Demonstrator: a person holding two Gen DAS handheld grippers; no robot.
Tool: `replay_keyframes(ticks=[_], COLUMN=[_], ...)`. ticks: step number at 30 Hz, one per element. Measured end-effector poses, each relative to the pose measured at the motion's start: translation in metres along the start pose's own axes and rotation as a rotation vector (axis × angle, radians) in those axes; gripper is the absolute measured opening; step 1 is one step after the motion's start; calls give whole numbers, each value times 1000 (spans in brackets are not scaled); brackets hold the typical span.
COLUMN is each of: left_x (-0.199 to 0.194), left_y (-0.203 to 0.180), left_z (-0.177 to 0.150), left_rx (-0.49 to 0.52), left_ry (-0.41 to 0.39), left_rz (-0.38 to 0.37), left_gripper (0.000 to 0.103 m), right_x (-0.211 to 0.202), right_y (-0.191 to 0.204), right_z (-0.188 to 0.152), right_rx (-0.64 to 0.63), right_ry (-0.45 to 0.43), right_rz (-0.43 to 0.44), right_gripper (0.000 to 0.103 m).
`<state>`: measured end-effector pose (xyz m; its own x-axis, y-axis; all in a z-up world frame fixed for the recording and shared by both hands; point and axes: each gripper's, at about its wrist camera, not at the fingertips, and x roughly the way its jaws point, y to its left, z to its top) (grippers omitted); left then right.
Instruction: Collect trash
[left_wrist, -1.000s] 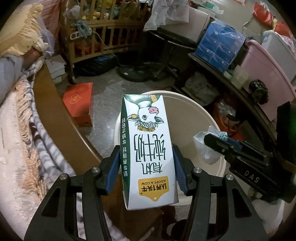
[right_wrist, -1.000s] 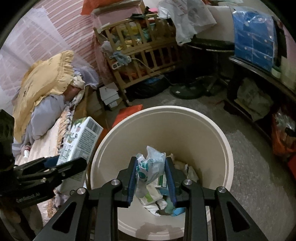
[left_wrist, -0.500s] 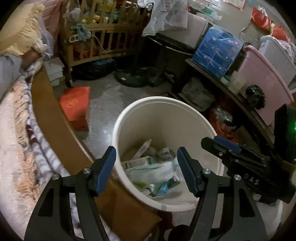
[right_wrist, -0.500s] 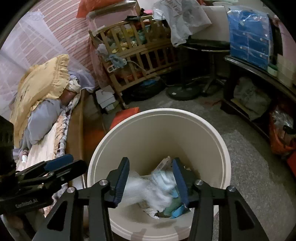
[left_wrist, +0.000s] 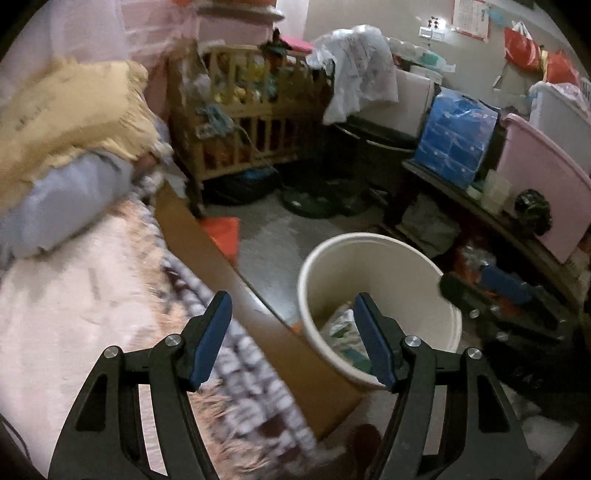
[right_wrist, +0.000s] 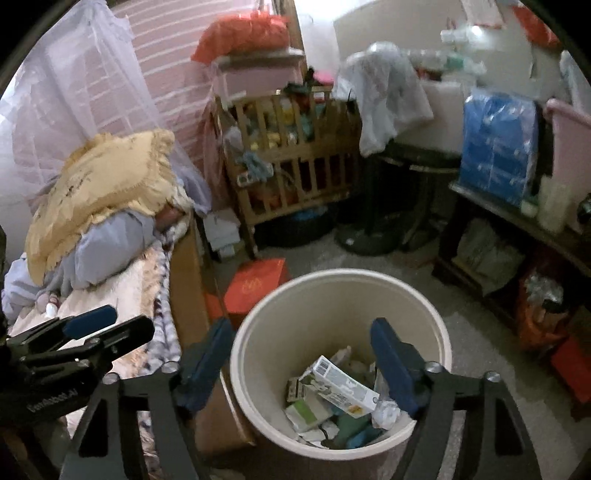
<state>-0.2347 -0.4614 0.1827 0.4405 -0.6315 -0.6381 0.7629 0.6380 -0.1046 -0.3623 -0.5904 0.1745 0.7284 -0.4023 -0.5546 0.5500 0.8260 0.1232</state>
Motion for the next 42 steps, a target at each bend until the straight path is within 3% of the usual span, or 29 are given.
replay_keyframes(ticks=[8, 12, 17, 24, 42], left_x=[-54, -75, -93, -104, -108], left_y=[14, 19, 21, 25, 23], left_z=[-10, -11, -14, -15, -16], left_rx=[7, -10, 0, -10, -23], left_ry=[-113, -152, -191, -222, -239], left_rz=[28, 36, 61, 57, 56], left_gripper=[67, 67, 67, 67, 67], right_x=[-51, -73, -90, -94, -94], right_y=[28, 43, 54, 60, 63], right_z=[6, 6, 4, 3, 1], right_rx=[-2, -22, -37, -46, -53], right_ry=[-95, -136, -165, -174, -162], right_rz=[-4, -22, -30, -44, -43], right_gripper=[77, 84, 85, 91, 91])
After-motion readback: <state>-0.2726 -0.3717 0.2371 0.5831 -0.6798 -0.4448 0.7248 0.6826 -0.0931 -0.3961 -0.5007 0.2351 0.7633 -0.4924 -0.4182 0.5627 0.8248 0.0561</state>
